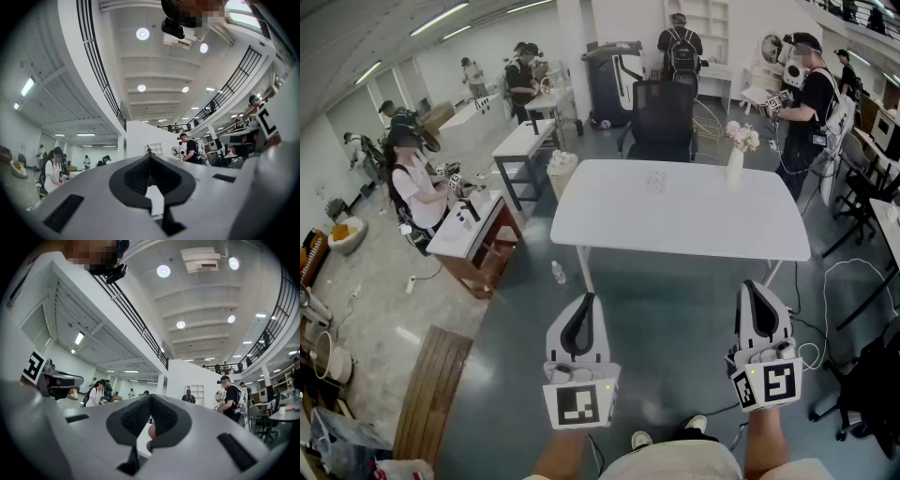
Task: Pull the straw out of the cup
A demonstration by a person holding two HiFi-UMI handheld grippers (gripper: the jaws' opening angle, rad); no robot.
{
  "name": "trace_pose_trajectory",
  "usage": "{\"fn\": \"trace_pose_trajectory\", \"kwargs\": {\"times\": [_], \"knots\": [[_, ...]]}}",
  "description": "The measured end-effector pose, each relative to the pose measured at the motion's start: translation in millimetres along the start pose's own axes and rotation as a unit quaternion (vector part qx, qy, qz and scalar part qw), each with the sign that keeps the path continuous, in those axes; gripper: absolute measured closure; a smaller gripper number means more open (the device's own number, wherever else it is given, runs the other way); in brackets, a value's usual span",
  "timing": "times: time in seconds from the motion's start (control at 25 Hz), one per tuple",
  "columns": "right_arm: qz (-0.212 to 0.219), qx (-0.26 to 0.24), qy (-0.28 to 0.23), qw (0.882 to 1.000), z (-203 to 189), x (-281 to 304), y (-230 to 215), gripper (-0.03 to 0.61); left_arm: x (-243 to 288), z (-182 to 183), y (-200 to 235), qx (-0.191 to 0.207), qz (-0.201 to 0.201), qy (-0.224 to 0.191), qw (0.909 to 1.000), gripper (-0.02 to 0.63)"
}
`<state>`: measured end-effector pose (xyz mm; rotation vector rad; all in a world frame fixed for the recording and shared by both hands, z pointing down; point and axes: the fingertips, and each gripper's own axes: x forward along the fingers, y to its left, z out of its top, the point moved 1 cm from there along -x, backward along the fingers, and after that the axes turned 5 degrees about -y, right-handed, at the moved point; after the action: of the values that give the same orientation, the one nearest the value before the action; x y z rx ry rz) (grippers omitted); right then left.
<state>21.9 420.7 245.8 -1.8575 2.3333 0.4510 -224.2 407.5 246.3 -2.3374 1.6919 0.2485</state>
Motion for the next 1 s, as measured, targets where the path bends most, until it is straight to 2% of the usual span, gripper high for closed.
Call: {"fn": "trace_pose_trajectory", "kwargs": {"times": [0.36, 0.76, 1.0], "knots": [[0.006, 0.007, 0.002, 1.0, -8, 3, 16, 0.578, -10, -12, 8, -0.004, -0.006, 0.007, 1.0, 0.609], [0.035, -0.006, -0.015, 0.999, -2, 13, 29, 0.578, -4, -5, -1, 0.009, -0.013, -0.005, 0.9999, 0.609], [0.057, -0.006, -0.023, 0.998, -8, 21, 24, 0.578, 5, -17, -11, 0.006, -0.005, 0.005, 1.0, 0.609]]}}
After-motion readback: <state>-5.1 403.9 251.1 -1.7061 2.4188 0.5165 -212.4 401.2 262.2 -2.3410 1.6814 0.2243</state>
